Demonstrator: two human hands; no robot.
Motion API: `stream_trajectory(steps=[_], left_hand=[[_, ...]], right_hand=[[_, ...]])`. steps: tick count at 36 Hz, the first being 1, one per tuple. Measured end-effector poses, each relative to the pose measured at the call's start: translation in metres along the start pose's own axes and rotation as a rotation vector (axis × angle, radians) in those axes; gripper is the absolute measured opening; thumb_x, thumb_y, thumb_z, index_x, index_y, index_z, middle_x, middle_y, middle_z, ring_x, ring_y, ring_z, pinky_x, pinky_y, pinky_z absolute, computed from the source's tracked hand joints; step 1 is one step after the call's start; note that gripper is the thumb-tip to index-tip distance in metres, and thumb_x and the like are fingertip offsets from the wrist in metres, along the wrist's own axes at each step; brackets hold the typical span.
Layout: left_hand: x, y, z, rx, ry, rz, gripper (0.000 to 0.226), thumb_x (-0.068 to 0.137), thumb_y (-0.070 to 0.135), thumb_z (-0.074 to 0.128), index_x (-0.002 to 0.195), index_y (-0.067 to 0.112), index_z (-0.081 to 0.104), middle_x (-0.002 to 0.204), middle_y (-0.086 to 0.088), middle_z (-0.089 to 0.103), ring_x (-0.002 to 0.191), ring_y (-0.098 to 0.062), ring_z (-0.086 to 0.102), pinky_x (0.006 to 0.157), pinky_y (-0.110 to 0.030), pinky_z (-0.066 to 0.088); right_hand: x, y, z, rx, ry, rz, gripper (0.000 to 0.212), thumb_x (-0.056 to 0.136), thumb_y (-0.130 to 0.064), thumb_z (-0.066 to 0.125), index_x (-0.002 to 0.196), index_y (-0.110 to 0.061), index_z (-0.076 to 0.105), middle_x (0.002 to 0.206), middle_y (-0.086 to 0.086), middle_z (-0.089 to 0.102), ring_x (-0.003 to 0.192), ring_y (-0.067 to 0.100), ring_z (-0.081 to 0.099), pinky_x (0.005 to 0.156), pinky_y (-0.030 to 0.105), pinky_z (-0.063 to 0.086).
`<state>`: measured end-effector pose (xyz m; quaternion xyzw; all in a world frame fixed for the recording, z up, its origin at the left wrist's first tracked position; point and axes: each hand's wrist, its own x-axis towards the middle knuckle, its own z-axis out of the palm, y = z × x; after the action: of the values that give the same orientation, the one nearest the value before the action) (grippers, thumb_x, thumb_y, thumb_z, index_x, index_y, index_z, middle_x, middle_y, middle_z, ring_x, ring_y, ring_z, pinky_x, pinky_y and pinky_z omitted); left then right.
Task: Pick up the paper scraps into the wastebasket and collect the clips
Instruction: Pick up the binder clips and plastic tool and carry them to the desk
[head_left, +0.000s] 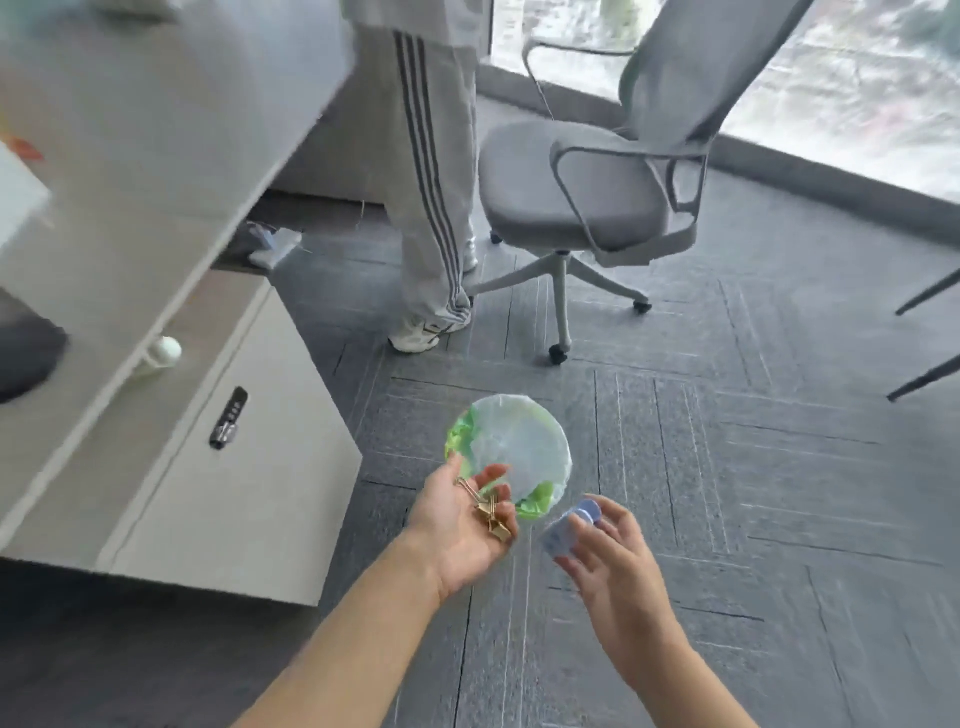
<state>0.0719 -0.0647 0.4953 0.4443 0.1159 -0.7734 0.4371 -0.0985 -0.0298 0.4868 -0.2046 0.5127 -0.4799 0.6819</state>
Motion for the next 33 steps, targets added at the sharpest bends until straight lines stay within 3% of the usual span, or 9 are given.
stream_trajectory(steps=[2,6,13,16,18,23,27,30,33], left_hand=[[-0.041,0.013,0.020,-0.052,0.041,0.077,0.045,0.099,0.046,0.038,0.093,0.008,0.061,0.069,-0.007,0.053,0.055,-0.014,0.042,0.050,-0.023,0.038],[-0.133,0.043,0.055,-0.097,0.060,0.173,0.046,0.102,0.043,0.035,0.089,0.007,0.062,0.064,-0.006,0.049,0.052,-0.014,0.037,0.049,-0.023,0.033],[-0.278,0.092,0.080,-0.131,0.050,0.299,0.052,0.103,0.042,0.033,0.087,0.005,0.065,0.061,-0.004,0.046,0.051,-0.013,0.035,0.052,-0.024,0.029],[-0.321,0.113,0.078,-0.144,0.044,0.376,0.051,0.102,0.043,0.033,0.084,0.007,0.064,0.058,-0.002,0.042,0.050,-0.013,0.033,0.053,-0.025,0.027],[-0.342,0.125,0.072,-0.157,0.049,0.427,0.050,0.102,0.045,0.034,0.084,0.007,0.063,0.058,-0.002,0.040,0.050,-0.013,0.033,0.053,-0.025,0.028],[-0.374,0.158,0.051,-0.273,0.053,0.569,0.043,0.098,0.043,0.039,0.089,0.007,0.061,0.059,-0.002,0.041,0.053,-0.014,0.034,0.057,-0.025,0.029],[-0.384,0.193,0.030,-0.293,0.072,0.679,0.032,0.083,0.027,0.035,0.098,0.011,0.059,0.068,-0.004,0.044,0.058,-0.017,0.036,0.057,-0.028,0.030],[-0.385,0.222,0.018,-0.283,0.165,0.708,0.032,0.085,0.017,0.029,0.094,0.010,0.059,0.069,-0.006,0.046,0.059,-0.017,0.036,0.056,-0.026,0.031],[-0.381,0.249,0.009,-0.253,0.279,0.749,0.032,0.091,0.008,0.027,0.088,0.007,0.059,0.066,-0.004,0.042,0.056,-0.015,0.034,0.054,-0.024,0.030]], right_hand=[[-0.022,-0.028,0.027,-0.014,-0.020,-0.006,0.052,0.068,-0.009,0.078,0.114,-0.009,0.054,0.104,0.011,0.065,0.090,0.025,0.067,0.078,0.034,0.053],[-0.072,-0.084,0.086,-0.052,-0.095,-0.021,0.035,0.083,-0.004,0.063,0.117,-0.010,0.054,0.115,0.016,0.062,0.092,0.025,0.069,0.081,0.035,0.051],[-0.151,-0.164,0.190,-0.230,-0.290,-0.065,0.051,0.071,-0.012,0.079,0.117,-0.017,0.056,0.123,0.013,0.060,0.097,0.026,0.068,0.092,0.042,0.049],[-0.173,-0.185,0.228,-0.330,-0.354,-0.115,0.056,0.056,-0.031,0.082,0.109,-0.031,0.061,0.122,0.007,0.057,0.101,0.025,0.067,0.092,0.042,0.050],[-0.184,-0.194,0.252,-0.380,-0.402,-0.136,0.053,0.057,-0.034,0.081,0.107,-0.036,0.062,0.124,0.004,0.055,0.105,0.024,0.065,0.096,0.043,0.049],[-0.191,-0.201,0.312,-0.400,-0.484,-0.176,0.047,0.070,-0.015,0.080,0.111,-0.025,0.060,0.112,0.005,0.057,0.099,0.025,0.067,0.081,0.032,0.054],[-0.181,-0.191,0.357,-0.438,-0.555,-0.184,0.037,0.082,0.002,0.070,0.111,-0.017,0.058,0.096,0.000,0.064,0.082,0.014,0.068,0.076,0.027,0.054],[-0.170,-0.178,0.389,-0.492,-0.584,-0.180,0.045,0.076,-0.008,0.078,0.113,-0.019,0.057,0.106,0.005,0.063,0.084,0.015,0.067,0.076,0.025,0.055],[-0.156,-0.165,0.418,-0.548,-0.592,-0.169,0.048,0.071,-0.018,0.080,0.112,-0.026,0.057,0.115,0.008,0.061,0.087,0.014,0.068,0.090,0.040,0.054]])
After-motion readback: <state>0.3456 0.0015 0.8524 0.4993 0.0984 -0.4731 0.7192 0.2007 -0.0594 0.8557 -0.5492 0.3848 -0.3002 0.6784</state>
